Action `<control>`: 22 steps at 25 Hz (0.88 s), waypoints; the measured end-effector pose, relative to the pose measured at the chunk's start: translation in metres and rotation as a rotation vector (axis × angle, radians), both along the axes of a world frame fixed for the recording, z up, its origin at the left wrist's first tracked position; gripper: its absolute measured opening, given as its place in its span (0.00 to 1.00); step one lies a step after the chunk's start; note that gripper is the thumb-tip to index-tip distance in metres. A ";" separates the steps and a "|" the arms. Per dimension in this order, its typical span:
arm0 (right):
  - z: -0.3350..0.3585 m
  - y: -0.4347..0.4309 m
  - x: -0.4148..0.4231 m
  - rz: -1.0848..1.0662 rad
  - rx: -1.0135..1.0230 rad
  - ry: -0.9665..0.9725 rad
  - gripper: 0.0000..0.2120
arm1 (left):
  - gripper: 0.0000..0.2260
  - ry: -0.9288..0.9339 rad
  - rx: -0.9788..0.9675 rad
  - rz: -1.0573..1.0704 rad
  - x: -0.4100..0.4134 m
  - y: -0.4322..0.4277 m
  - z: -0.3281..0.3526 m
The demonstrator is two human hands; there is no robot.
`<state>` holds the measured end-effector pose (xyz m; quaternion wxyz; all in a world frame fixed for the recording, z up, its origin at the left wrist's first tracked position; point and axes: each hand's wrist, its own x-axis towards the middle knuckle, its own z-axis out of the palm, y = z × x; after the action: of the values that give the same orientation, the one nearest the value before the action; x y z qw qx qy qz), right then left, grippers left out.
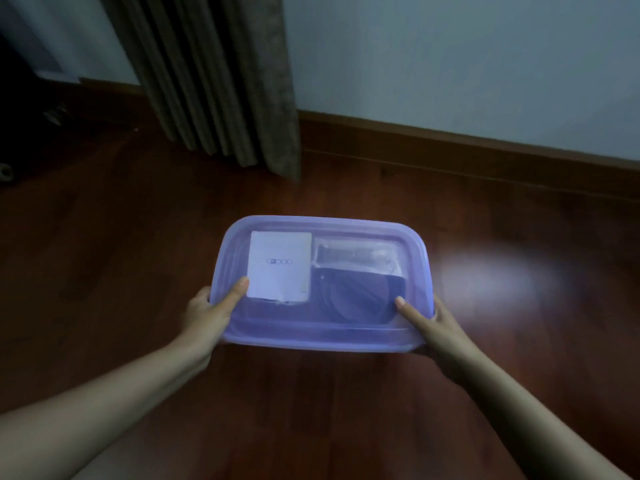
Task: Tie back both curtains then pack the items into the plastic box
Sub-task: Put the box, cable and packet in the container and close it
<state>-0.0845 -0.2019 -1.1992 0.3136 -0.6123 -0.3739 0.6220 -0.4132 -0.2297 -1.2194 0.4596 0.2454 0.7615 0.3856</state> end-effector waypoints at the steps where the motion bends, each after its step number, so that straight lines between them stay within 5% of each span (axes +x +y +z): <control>1: 0.004 0.013 -0.018 0.063 0.012 0.007 0.16 | 0.20 0.009 0.004 0.037 -0.020 0.002 0.002; 5: 0.025 0.054 -0.108 0.243 -0.003 0.034 0.17 | 0.19 0.031 0.011 0.210 -0.105 -0.001 0.028; 12: 0.091 0.111 -0.276 0.383 0.028 0.007 0.22 | 0.15 -0.219 0.069 0.469 -0.237 -0.011 0.110; 15: 0.095 0.119 -0.327 0.340 0.021 -0.016 0.30 | 0.29 -0.336 0.111 0.636 -0.261 -0.012 0.127; 18: 0.083 0.128 -0.374 0.282 0.020 0.024 0.31 | 0.38 -0.675 0.031 0.727 -0.262 -0.001 0.122; 22: 0.058 0.154 -0.427 0.264 0.010 0.015 0.25 | 0.12 -0.699 0.107 0.635 -0.264 0.065 0.110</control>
<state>-0.5119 -0.0478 -1.1408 0.2346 -0.5515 -0.4519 0.6608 -0.6776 -0.1647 -1.1097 0.5344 -0.1206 0.5776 0.6051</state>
